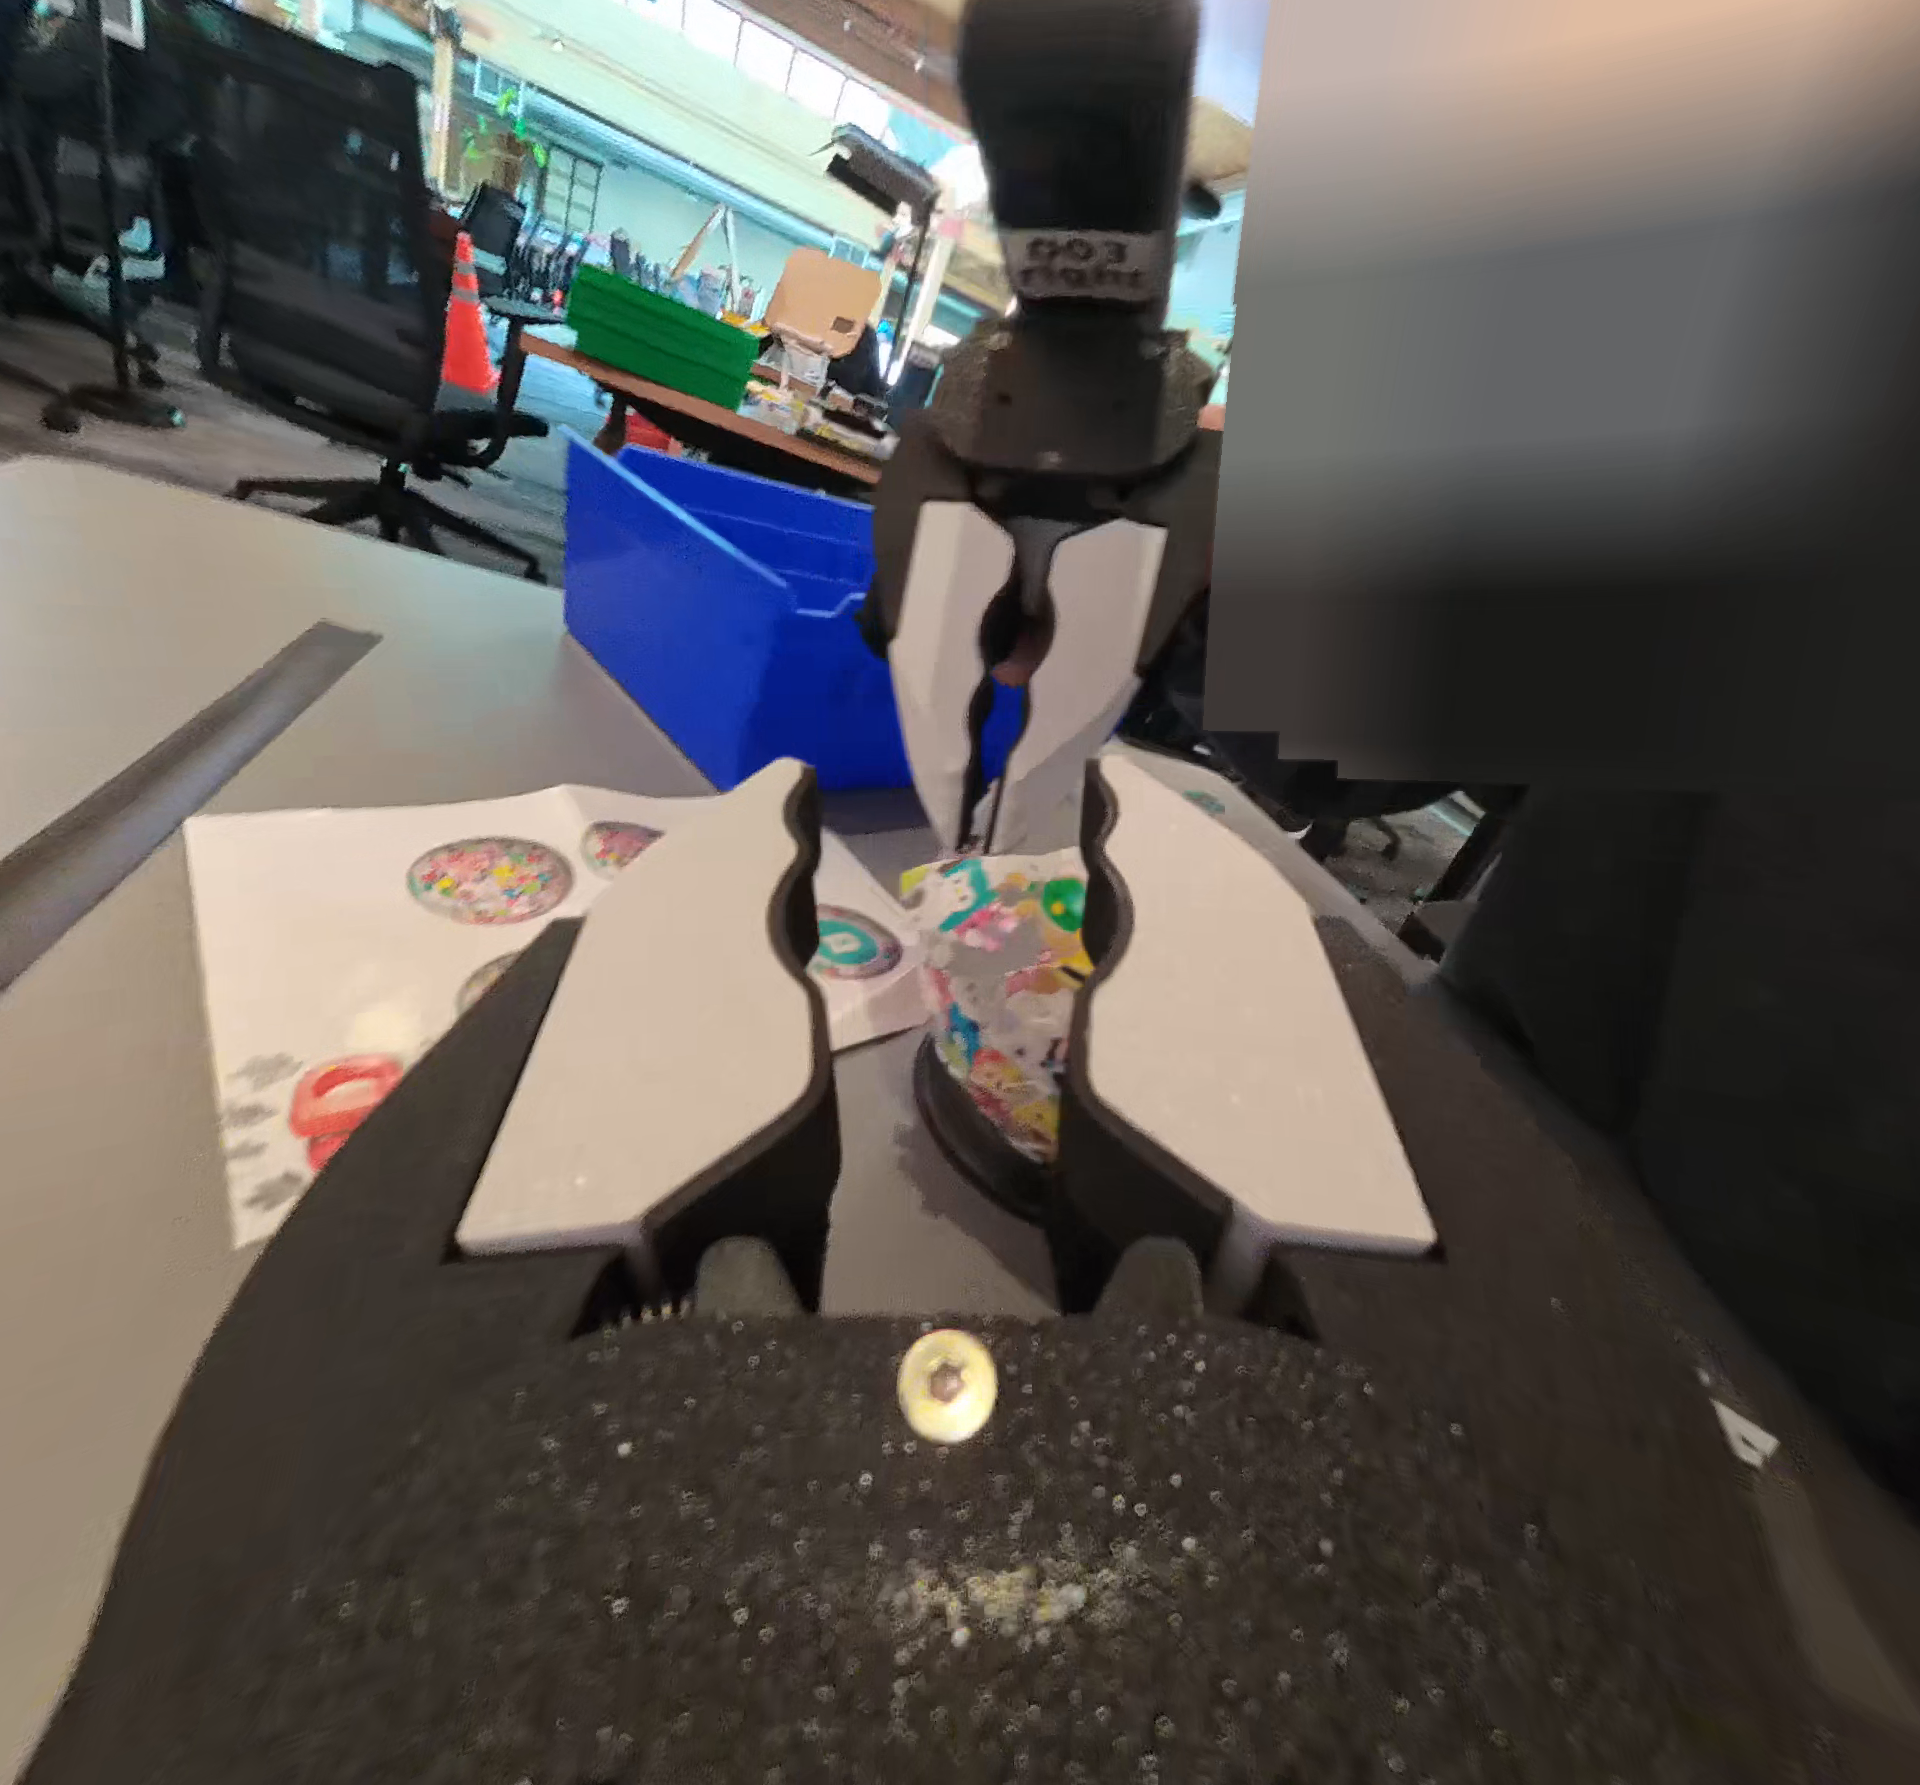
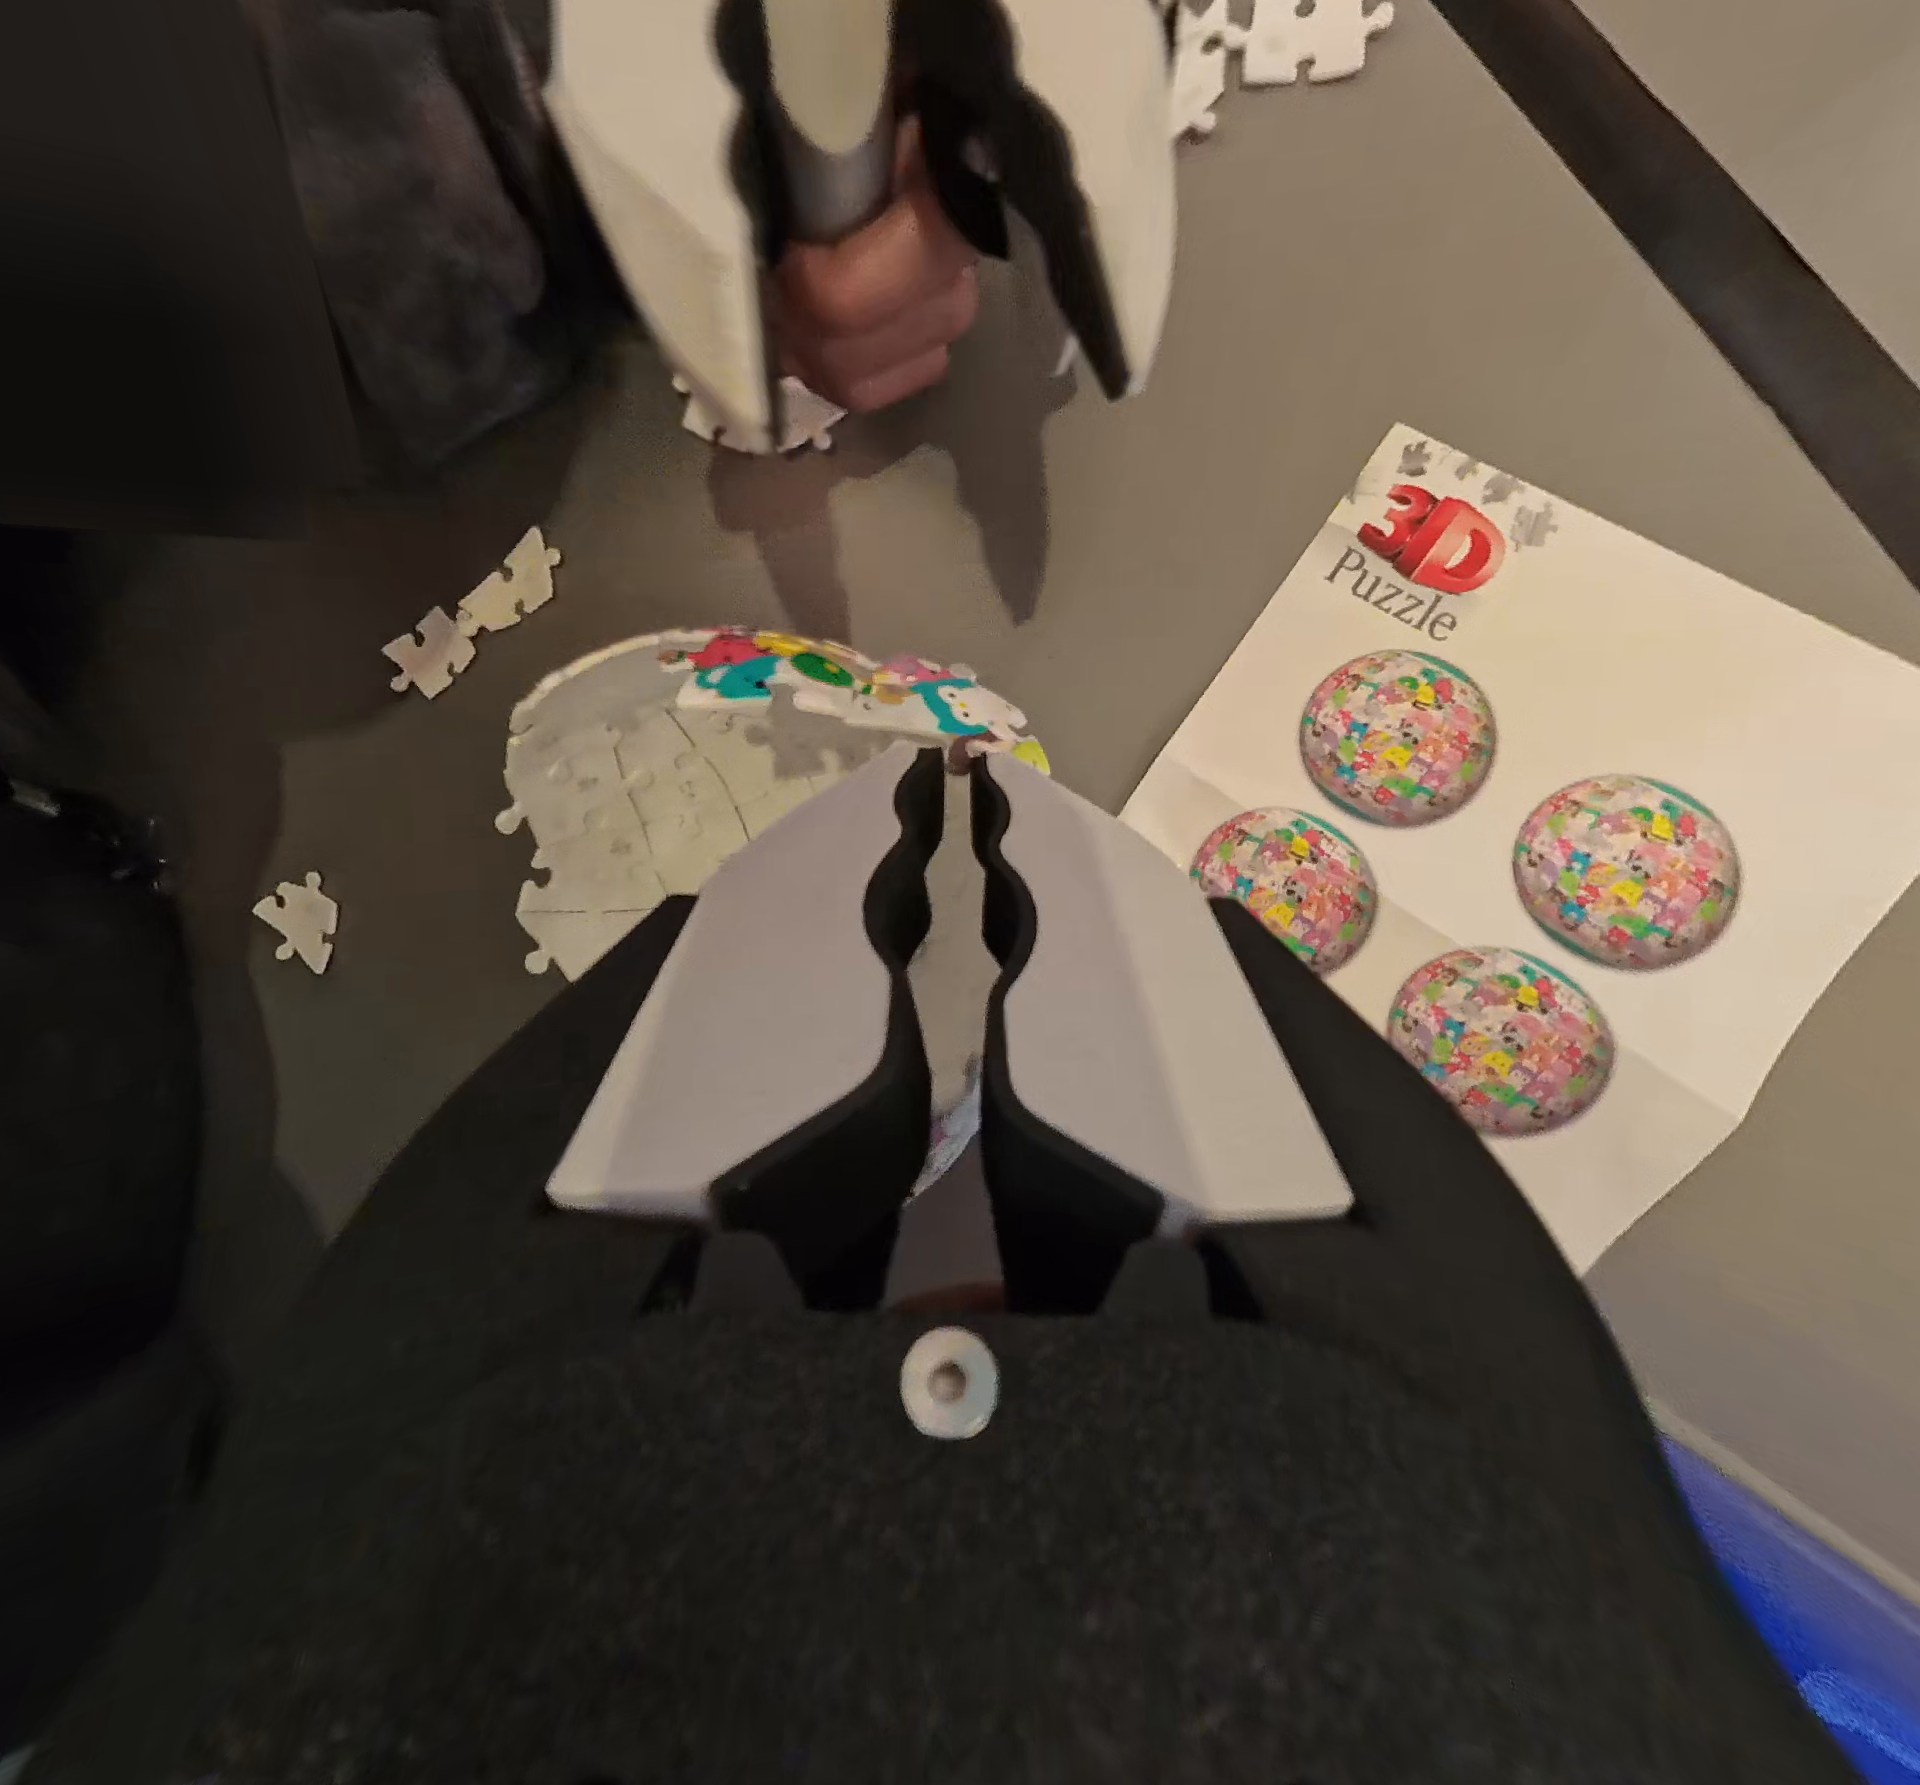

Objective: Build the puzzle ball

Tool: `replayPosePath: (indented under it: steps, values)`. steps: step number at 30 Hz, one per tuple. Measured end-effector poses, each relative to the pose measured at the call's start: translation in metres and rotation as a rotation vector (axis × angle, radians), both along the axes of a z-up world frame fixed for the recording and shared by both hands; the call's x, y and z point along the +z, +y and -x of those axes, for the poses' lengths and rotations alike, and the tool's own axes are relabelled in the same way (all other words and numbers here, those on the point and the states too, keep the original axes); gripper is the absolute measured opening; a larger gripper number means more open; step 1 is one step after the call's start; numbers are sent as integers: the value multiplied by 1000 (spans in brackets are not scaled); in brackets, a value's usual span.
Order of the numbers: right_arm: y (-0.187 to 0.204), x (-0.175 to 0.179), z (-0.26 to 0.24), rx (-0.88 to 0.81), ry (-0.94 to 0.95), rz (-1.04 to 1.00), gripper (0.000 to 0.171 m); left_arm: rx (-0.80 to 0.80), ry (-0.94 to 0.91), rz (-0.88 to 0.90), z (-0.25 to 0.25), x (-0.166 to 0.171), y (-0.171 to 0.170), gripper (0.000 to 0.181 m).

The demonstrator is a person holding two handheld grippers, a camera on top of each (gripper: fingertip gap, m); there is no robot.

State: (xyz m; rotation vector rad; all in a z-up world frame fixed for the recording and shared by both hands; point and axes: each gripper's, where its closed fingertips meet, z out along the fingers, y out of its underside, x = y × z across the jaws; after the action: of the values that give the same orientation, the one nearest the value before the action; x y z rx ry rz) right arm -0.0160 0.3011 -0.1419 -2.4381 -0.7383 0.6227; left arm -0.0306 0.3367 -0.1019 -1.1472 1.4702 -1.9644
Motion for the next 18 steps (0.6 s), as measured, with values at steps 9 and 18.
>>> replayPosePath:
  steps: [9,18]
  values:
    - [3,1,2,115,-6,37,5,4,79,-50,-7,-16,0,22]
    - [2,-2,-1,117,-4,95,5,-81,135,-77,-9,-25,-16,0]
